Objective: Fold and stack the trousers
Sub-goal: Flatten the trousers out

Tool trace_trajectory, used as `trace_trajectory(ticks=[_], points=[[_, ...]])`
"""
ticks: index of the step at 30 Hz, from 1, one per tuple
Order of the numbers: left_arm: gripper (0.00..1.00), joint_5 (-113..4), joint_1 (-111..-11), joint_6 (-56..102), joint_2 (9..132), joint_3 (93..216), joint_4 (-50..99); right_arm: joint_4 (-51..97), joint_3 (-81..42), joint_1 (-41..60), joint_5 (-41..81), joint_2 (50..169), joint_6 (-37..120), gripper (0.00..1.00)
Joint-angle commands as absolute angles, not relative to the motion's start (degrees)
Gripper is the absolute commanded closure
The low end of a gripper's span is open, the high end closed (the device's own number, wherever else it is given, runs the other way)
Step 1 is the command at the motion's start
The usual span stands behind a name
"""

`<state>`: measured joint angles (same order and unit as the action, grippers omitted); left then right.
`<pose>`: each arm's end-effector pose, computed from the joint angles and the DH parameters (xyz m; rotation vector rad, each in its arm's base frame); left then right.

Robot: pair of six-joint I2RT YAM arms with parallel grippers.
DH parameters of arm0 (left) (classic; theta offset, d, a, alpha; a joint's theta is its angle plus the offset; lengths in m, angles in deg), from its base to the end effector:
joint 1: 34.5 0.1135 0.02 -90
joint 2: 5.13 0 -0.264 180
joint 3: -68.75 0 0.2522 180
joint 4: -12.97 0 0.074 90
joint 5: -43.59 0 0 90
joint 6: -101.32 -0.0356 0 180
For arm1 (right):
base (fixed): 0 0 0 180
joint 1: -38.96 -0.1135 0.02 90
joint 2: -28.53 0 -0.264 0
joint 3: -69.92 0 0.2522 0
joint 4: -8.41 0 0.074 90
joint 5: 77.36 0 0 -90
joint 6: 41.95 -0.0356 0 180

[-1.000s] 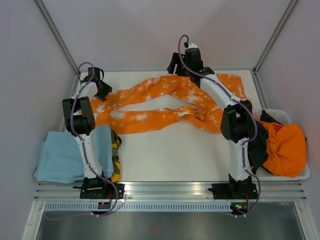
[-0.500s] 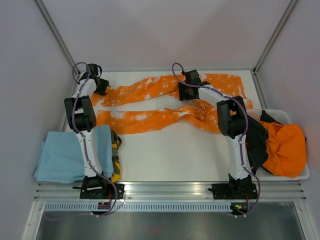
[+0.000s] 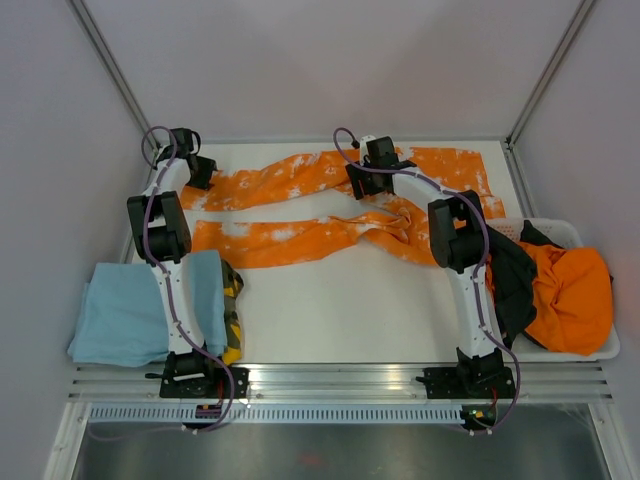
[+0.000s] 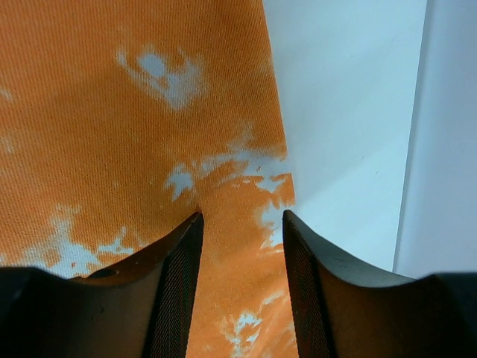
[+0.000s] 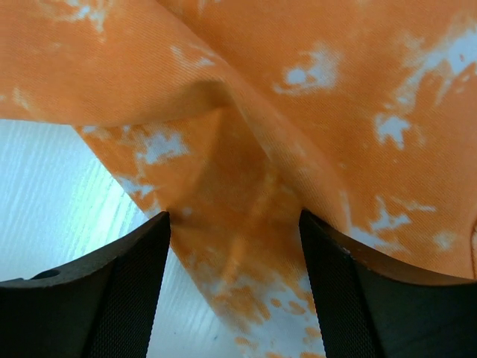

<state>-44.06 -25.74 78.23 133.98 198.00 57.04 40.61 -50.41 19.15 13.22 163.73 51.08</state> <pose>0.5261 0.0825 0.1546 -1.5770 2.0027 -0.3576 0.4945 0.1785 0.1546 -0.4794 2.3491 0.1496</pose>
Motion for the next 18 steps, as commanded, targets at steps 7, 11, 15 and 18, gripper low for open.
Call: trace_trajectory(ticks=[7,11,15,18], points=[[0.47,-43.51,-25.27,77.85,136.99,198.00,55.47,37.89,-55.10,17.96,21.70,166.07,51.21,0.20],[0.47,-43.77,-25.18,77.59,136.99,197.83,55.39,41.59,-59.67,16.99,19.42,170.28,52.27,0.19],[0.47,-43.77,-25.27,77.41,136.99,197.83,55.12,45.98,-64.33,16.72,14.85,174.07,52.45,0.20],[0.47,-43.77,-25.09,77.32,137.07,197.74,55.12,46.87,-65.57,16.81,13.00,175.22,51.66,0.25]])
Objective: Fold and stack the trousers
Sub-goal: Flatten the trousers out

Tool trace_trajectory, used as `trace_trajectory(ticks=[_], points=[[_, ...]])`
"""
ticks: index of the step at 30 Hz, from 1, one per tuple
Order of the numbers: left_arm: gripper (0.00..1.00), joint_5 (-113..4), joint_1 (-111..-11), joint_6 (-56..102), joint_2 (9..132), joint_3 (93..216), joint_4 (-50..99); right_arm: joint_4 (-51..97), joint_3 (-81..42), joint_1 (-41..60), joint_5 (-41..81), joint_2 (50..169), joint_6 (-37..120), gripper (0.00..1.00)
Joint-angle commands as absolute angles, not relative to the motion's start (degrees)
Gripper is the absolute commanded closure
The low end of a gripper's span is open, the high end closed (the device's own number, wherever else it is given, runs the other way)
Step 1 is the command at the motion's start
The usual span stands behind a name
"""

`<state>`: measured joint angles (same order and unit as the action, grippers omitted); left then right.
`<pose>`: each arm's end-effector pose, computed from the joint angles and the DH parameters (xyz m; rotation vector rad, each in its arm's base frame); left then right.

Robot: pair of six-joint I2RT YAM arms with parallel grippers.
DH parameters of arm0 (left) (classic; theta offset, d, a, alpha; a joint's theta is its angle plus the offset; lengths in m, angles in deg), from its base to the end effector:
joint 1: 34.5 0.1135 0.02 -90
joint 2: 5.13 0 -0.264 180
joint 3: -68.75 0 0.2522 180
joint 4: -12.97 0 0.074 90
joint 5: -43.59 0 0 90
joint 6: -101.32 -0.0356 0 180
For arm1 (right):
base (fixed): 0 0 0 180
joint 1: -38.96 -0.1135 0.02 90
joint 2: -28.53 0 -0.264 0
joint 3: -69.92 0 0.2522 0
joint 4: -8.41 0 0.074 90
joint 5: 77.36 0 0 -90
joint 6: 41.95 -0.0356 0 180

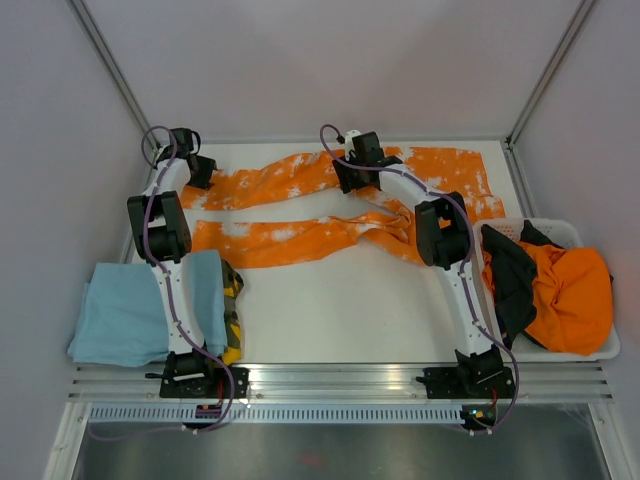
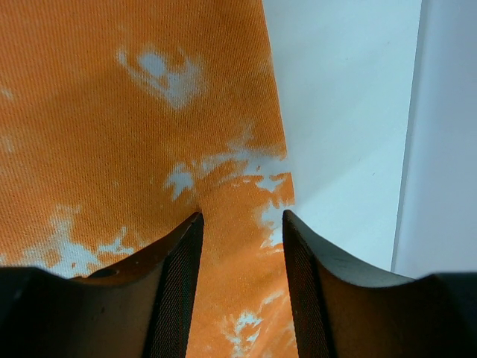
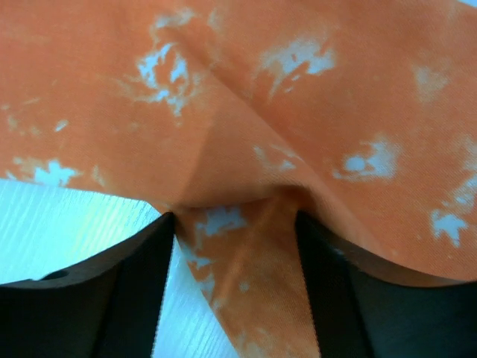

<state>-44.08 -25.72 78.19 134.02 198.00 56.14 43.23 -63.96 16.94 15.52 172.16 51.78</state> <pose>0.5275 0.0829 0.1552 -1.5680 1.9916 -0.3659 0.5177 0.2113 0.1505 -0.5495 2.2928 0.2154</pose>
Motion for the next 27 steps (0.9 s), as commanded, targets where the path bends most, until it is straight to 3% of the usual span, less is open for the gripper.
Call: trace_trajectory(ticks=[1,3,10,18,25,26,27], points=[[0.47,-43.86,-25.09,77.32,136.99,197.74,55.12,46.87,-65.74,16.73,10.82,175.74,50.70,0.31],[0.47,-43.86,-25.09,77.15,136.90,197.57,55.12,48.27,-66.53,16.81,10.71,176.19,50.25,0.37],[0.47,-44.65,-24.83,77.15,136.02,197.12,54.86,50.74,-63.21,16.73,15.44,175.06,49.28,1.00],[0.47,-41.84,-24.74,78.02,135.32,198.35,56.00,39.41,-38.71,16.64,34.60,155.90,50.68,1.00],[0.47,-41.40,-23.34,78.47,135.49,198.00,57.67,47.48,-34.37,16.29,38.04,150.61,56.04,0.99],[0.47,-41.49,-23.25,77.33,135.14,198.26,57.50,48.01,-34.28,16.29,37.26,150.87,56.05,0.97],[0.47,-41.49,-23.25,76.45,134.88,198.53,57.58,48.45,-34.37,16.29,36.47,151.05,55.18,0.88]])
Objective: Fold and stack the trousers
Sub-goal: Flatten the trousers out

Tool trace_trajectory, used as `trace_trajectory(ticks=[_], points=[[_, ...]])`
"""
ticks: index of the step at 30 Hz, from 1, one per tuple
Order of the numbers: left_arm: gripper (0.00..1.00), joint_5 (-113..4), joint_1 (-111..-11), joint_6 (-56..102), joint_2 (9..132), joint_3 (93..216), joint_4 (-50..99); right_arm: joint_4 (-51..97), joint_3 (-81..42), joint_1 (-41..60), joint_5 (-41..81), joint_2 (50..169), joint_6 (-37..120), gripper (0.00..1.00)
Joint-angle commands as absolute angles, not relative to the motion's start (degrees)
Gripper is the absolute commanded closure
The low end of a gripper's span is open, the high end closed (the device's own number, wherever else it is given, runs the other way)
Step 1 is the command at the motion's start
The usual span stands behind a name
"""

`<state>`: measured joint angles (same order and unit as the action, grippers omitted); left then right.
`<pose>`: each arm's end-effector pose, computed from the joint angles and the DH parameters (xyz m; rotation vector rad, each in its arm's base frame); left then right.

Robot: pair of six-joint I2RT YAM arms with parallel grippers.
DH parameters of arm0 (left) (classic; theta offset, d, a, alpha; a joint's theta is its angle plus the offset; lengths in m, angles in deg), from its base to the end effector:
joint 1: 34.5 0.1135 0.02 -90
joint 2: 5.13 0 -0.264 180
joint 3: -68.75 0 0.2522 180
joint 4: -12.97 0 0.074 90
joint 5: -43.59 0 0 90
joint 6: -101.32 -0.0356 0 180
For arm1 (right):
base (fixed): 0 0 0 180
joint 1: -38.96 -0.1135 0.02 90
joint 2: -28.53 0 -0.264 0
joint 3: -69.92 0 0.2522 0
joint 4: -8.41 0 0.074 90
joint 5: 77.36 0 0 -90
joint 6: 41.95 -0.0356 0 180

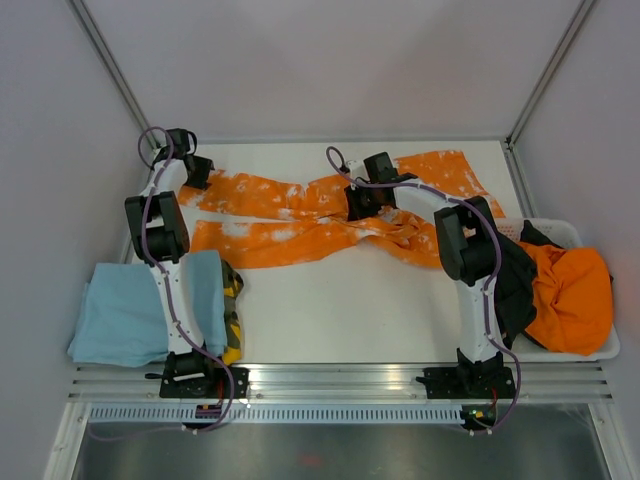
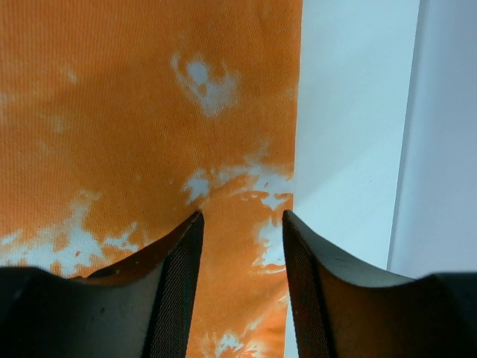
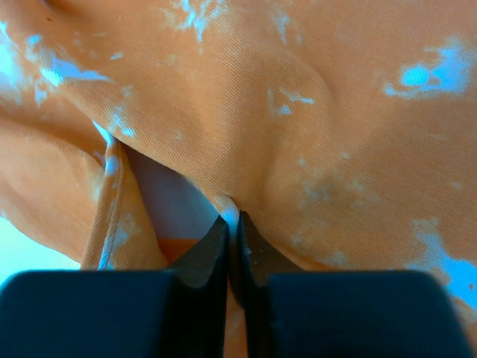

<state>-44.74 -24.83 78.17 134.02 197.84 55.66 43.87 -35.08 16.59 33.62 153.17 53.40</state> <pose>0.5266 0.0908 0.1549 -1.5774 1.9801 -0.3759 0.4288 0.1903 0.1580 -0.7500 2.4241 0.5817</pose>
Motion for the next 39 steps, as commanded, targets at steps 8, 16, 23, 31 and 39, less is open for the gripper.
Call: trace_trajectory(ticks=[8,16,23,31,39], points=[[0.45,-34.55,-23.34,68.19,120.59,193.18,58.82,45.11,-44.63,16.55,26.98,150.87,41.56,0.28],[0.42,-31.29,-24.30,61.59,107.91,177.47,53.81,42.48,-59.49,18.22,21.80,158.42,30.40,0.24],[0.43,-39.73,-25.44,61.85,111.05,175.06,50.46,48.71,-66.62,18.66,11.43,168.79,29.07,0.35],[0.44,-39.47,-26.50,62.91,115.18,177.61,51.08,48.72,-66.01,20.33,7.99,172.23,27.49,0.40],[0.44,-40.52,-26.50,65.81,121.33,178.84,51.69,49.94,-68.73,23.75,2.80,175.74,25.56,0.37]])
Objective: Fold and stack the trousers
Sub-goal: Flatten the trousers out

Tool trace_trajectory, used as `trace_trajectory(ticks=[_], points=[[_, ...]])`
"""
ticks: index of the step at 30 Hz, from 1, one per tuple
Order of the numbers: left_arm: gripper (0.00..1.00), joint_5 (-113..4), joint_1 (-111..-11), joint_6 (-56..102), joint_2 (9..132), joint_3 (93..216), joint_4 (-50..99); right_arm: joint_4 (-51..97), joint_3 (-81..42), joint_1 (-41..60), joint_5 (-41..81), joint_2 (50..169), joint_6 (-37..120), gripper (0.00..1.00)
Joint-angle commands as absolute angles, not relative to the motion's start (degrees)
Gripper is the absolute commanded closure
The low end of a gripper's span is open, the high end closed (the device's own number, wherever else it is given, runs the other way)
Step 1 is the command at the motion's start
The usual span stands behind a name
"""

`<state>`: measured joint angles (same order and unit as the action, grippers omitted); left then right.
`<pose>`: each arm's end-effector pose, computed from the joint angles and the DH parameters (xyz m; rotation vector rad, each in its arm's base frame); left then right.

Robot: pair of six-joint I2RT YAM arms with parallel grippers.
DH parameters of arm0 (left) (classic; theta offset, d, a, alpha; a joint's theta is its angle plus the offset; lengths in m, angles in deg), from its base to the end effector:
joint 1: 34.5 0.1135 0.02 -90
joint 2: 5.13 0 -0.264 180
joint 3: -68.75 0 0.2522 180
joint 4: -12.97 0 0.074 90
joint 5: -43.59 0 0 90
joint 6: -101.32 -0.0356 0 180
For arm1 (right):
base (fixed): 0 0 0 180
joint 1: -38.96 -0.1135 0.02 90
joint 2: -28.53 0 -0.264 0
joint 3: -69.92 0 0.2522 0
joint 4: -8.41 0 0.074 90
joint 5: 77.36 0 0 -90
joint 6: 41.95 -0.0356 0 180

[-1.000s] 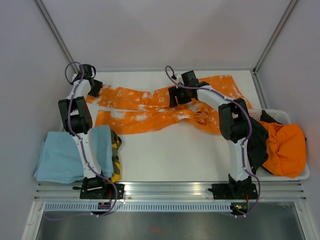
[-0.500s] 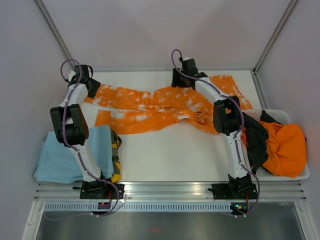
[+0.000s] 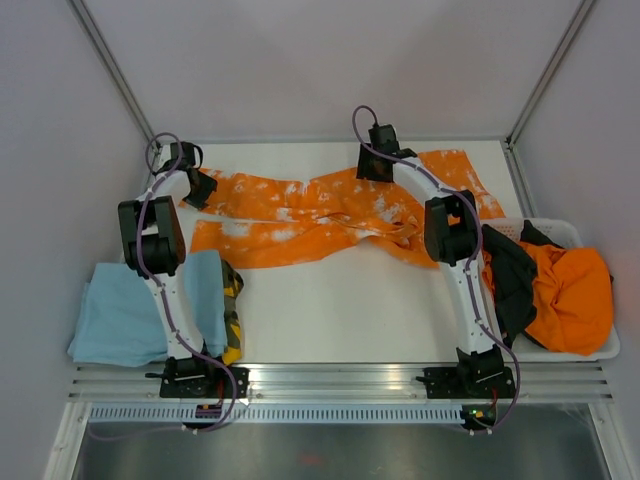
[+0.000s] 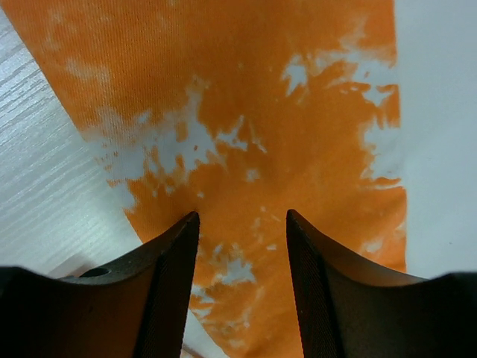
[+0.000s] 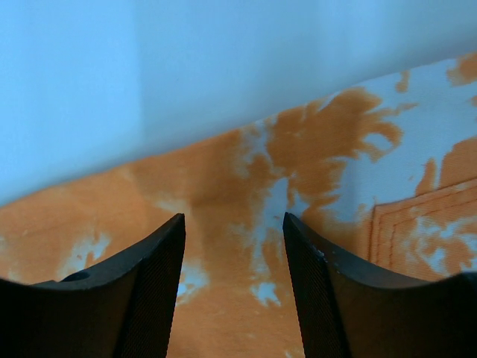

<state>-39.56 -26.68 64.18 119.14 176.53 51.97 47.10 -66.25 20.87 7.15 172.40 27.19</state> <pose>0.4675 0.0685 0.1700 -1.3219 2.1652 -0.1615 0.5321 0.1702 0.1561 0.1034 2.3836 0.2103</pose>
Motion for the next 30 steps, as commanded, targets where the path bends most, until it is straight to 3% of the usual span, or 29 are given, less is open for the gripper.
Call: trace_trajectory(ticks=[1,20,26,30], points=[[0.44,-40.61,-26.50,66.07,121.86,179.36,51.96,50.56,-69.26,24.36,2.89,176.71,25.03,0.37],[0.43,-34.01,-24.22,82.43,126.16,183.30,63.21,49.42,-77.52,33.33,8.33,182.87,21.16,0.35],[0.43,-40.08,-27.11,69.25,126.01,194.91,57.32,47.49,-77.96,33.34,17.20,176.29,23.97,0.19],[0.37,-40.70,-29.75,60.90,117.85,193.79,51.09,48.10,-76.04,33.42,16.34,165.75,26.43,0.09]])
